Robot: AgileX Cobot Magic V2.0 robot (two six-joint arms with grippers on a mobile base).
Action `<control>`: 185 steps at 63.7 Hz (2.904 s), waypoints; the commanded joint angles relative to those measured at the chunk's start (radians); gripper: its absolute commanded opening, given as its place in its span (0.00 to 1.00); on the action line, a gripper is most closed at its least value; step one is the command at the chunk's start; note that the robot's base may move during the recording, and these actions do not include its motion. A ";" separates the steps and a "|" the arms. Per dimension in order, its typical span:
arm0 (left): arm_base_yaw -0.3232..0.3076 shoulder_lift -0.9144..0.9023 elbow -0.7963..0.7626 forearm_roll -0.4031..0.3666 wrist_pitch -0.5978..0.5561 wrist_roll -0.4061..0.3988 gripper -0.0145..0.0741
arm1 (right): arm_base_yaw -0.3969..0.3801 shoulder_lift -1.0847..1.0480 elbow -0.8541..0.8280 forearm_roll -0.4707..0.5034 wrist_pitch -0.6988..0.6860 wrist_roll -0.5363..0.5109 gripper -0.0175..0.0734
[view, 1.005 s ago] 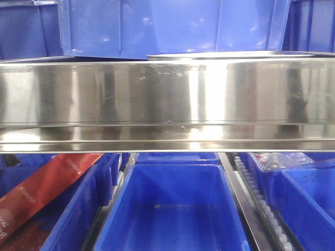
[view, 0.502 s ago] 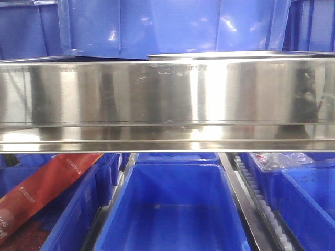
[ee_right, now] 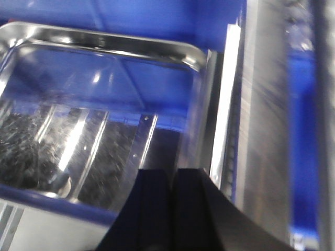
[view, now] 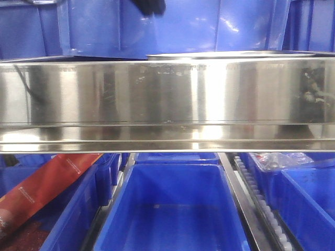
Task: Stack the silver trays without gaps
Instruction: 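Reach both grippers up to the rim of the silver tray, then close both grippers on opposite rim edges of the silver tray, then lift the silver tray off the shelf and pull it toward the robot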
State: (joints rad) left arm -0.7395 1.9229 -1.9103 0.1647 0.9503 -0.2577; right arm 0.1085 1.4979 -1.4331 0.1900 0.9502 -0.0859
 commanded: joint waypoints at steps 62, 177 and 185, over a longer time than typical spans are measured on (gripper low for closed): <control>-0.003 0.109 -0.014 -0.002 0.013 -0.089 0.61 | 0.016 0.172 -0.033 0.006 -0.111 -0.022 0.68; -0.003 0.081 -0.014 0.085 0.023 -0.089 0.14 | 0.016 0.175 -0.033 0.001 -0.113 -0.022 0.12; -0.003 0.026 -0.014 0.103 0.056 -0.091 0.14 | 0.016 0.105 -0.033 0.001 -0.103 -0.022 0.12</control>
State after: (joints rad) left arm -0.7326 2.0053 -1.9227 0.2419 1.0025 -0.3650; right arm 0.1184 1.6700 -1.4567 0.1754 0.8658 -0.0851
